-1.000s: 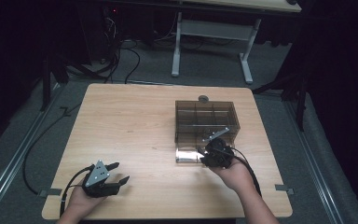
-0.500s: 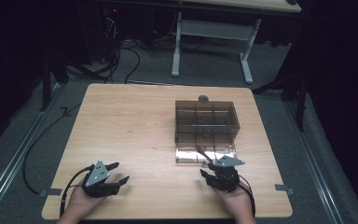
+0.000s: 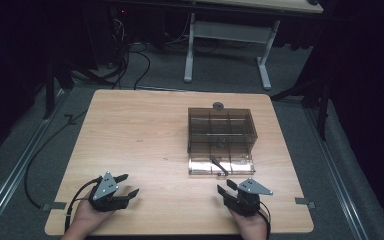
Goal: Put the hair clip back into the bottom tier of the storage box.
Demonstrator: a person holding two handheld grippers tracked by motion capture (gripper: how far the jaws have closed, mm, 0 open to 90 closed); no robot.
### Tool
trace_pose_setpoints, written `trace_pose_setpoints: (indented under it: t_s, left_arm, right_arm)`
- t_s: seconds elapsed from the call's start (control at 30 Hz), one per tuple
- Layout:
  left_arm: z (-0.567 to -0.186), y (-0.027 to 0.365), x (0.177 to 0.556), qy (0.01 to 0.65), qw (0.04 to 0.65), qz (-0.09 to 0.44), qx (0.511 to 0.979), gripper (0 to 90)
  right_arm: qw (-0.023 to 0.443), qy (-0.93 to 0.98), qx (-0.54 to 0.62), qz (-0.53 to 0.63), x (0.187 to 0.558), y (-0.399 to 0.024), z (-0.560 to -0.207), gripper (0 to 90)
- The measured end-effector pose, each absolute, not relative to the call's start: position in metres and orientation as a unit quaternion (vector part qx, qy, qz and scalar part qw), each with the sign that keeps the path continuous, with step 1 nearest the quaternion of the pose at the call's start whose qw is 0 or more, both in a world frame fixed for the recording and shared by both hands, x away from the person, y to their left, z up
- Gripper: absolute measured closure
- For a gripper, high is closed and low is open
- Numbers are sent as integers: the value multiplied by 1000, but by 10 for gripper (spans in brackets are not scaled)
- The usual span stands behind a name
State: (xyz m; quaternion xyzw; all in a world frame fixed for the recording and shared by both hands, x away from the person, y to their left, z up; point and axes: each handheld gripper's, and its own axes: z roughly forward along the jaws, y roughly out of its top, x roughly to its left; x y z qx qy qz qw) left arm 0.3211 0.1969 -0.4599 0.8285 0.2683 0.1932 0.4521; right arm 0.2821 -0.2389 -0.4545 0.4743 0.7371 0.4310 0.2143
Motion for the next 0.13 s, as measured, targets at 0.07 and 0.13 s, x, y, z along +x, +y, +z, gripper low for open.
trace_pose_setpoints:
  t_s: [0.07, 0.13]
  left_arm:
    - [-460, 197, 321, 268, 452, 194, 828, 344]
    - [-460, 197, 321, 267, 452, 194, 828, 344]
  right_arm:
    - [213, 739, 473, 431, 282, -239, -455, 542]
    - [212, 739, 474, 430, 282, -239, -455, 540]
